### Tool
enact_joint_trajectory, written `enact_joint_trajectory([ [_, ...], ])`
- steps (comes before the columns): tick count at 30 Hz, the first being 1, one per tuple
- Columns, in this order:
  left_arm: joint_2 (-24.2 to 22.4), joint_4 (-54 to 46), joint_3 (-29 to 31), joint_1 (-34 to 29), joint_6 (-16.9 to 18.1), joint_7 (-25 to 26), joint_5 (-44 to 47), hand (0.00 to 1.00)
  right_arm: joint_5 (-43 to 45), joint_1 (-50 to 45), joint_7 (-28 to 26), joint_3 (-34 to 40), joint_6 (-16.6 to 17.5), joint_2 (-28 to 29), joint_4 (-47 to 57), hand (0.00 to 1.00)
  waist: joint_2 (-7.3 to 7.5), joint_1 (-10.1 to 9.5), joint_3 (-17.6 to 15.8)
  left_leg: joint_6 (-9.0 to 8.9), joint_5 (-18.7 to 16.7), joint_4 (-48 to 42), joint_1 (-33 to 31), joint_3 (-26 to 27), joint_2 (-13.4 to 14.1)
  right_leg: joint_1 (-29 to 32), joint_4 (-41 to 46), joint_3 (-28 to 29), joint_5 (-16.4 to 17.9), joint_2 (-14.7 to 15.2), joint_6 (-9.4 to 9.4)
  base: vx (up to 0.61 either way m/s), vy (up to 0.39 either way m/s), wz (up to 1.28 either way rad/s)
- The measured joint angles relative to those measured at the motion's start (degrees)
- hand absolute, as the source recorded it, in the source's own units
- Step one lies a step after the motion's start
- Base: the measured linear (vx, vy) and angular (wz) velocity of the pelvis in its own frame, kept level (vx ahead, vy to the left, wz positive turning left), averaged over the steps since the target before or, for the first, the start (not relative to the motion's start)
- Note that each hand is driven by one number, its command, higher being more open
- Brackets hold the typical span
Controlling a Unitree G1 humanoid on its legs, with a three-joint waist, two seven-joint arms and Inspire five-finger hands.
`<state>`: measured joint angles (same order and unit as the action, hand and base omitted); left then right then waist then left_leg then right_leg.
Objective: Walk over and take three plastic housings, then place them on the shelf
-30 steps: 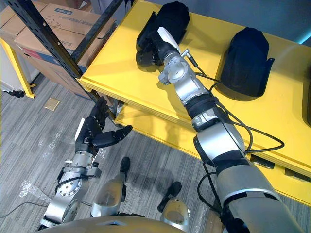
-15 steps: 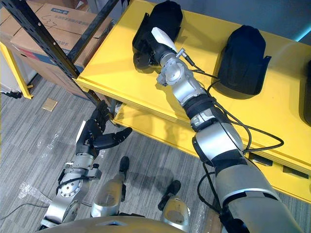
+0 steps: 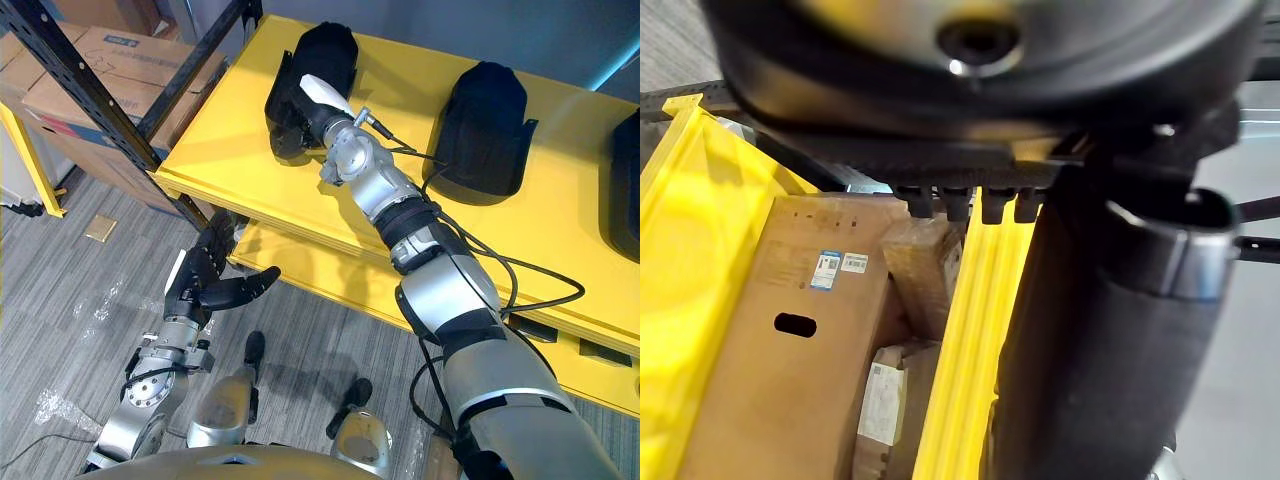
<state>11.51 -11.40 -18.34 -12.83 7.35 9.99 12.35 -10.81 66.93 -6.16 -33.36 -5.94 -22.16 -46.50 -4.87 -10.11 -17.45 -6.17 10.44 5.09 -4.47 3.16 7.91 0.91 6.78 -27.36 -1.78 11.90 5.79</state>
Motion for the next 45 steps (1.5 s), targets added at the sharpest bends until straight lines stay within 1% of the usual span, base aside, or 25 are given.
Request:
enact_joint_trajectory([
  [2,0.0,0.0,0.0,0.0,0.0,0.2,0.0,1.0,0.0,-0.9,0.0,0.0,0.1,0.0,0.5,0.0,0.02,0.15,0.2,0.01,0.0,0.0,0.1,0.3,0.1,0.0,0.0,0.3,0.0,-0.1,0.02,-0.03,-0.017,-0.07],
  [4,0.0,0.0,0.0,-0.1,-0.1,0.4,0.0,1.0,0.0,-1.5,-0.2,0.0,-0.2,0.1,1.3,0.0,0.04,0.45,0.4,0.38,-0.3,0.0,0.3,0.5,0.1,0.0,0.0,0.5,0.0,-0.1,0.02,-0.03,-0.012,-0.07],
  [9,0.0,0.1,-0.1,-0.1,-0.1,0.4,0.0,1.0,-0.1,-2.7,-0.9,0.0,-0.7,0.5,1.8,0.0,0.09,0.83,1.2,0.19,-0.5,0.0,0.6,1.0,0.2,0.0,-0.1,0.9,-0.1,-0.1,0.05,-0.01,-0.005,-0.04],
  [10,0.0,0.1,-0.1,-0.1,-0.1,0.4,0.0,1.0,-0.1,-2.9,-0.9,0.0,-0.7,0.5,2.1,1.0,0.14,0.85,1.3,0.2,-0.5,0.0,0.6,1.0,0.2,0.0,-0.2,0.9,-0.1,-0.1,0.06,0.0,0.0,0.0],
  [13,0.0,0.1,-0.4,-0.1,-0.2,0.4,0.0,1.0,0.0,-3.1,-1.2,0.0,-0.7,0.5,2.5,1.0,0.32,0.88,1.4,0.36,-0.3,0.0,0.7,1.2,0.2,0.0,-0.2,1.0,-0.1,-0.2,0.07,0.0,0.0,0.0],
  [15,0.1,0.4,-0.8,-0.1,-0.3,0.4,0.0,1.0,0.0,-3.7,-1.8,0.0,-1.0,0.6,2.5,1.0,0.81,0.86,2.3,0.07,-0.2,0.0,0.7,1.2,0.2,-0.1,-0.6,1.0,-0.2,-0.2,0.17,0.0,0.0,0.0],
  [19,0.2,0.8,-1.3,-0.1,-0.5,0.3,0.0,1.0,0.0,-5.3,-1.9,0.0,-1.2,0.7,3.6,1.0,1.25,0.96,3.3,0.03,-0.2,0.0,0.9,1.3,0.2,-0.6,-1.0,1.0,-0.3,-0.3,0.31,0.01,-0.004,0.0],
  [24,0.2,0.9,-1.4,-0.1,-1.1,0.3,0.0,1.0,0.0,-5.4,-2.0,0.0,-1.7,0.8,4.1,1.0,1.26,1.05,3.4,-0.22,-0.3,0.0,1.2,1.3,0.8,-1.3,-2.1,1.0,-0.6,-1.1,0.3,0.0,0.0,0.0],
  [29,0.2,3.2,-1.4,-0.1,-1.2,0.4,-0.1,1.0,0.0,-6.0,-1.9,0.0,-2.2,1.6,4.1,1.0,1.33,1.33,4.4,-0.28,-0.3,0.0,1.2,1.3,0.8,-1.3,-2.3,1.0,-0.6,-1.1,0.3,0.0,0.0,0.0],
  [35,0.1,3.2,-1.4,0.0,-1.2,0.3,-0.1,1.0,0.0,-6.7,-2.2,0.0,-2.2,1.7,4.2,1.0,1.39,1.32,4.9,-0.39,-0.4,0.0,1.8,1.4,0.8,-2.1,-3.1,1.0,-1.0,-1.4,0.32,0.0,0.0,0.0],
  [40,0.2,3.2,-1.4,0.0,-1.3,0.2,-0.2,1.0,-0.9,-8.5,-2.4,0.0,-3.1,1.7,6.4,1.0,1.77,1.34,6.1,-0.63,-0.6,0.0,2.0,1.6,1.2,-3.1,-5.1,1.0,-1.8,-2.2,0.21,0.0,0.0,0.0],
  [45,-0.3,3.2,-1.3,-0.4,-1.3,-0.2,-1.3,1.0,-2.4,-10.4,-2.2,-0.4,-3.1,1.8,9.2,1.0,1.95,1.66,6.6,-0.76,-0.6,0.0,2.6,1.9,1.3,-3.8,-6.1,1.1,-2.2,-2.5,0.14,0.0,-0.009,-0.03],
])
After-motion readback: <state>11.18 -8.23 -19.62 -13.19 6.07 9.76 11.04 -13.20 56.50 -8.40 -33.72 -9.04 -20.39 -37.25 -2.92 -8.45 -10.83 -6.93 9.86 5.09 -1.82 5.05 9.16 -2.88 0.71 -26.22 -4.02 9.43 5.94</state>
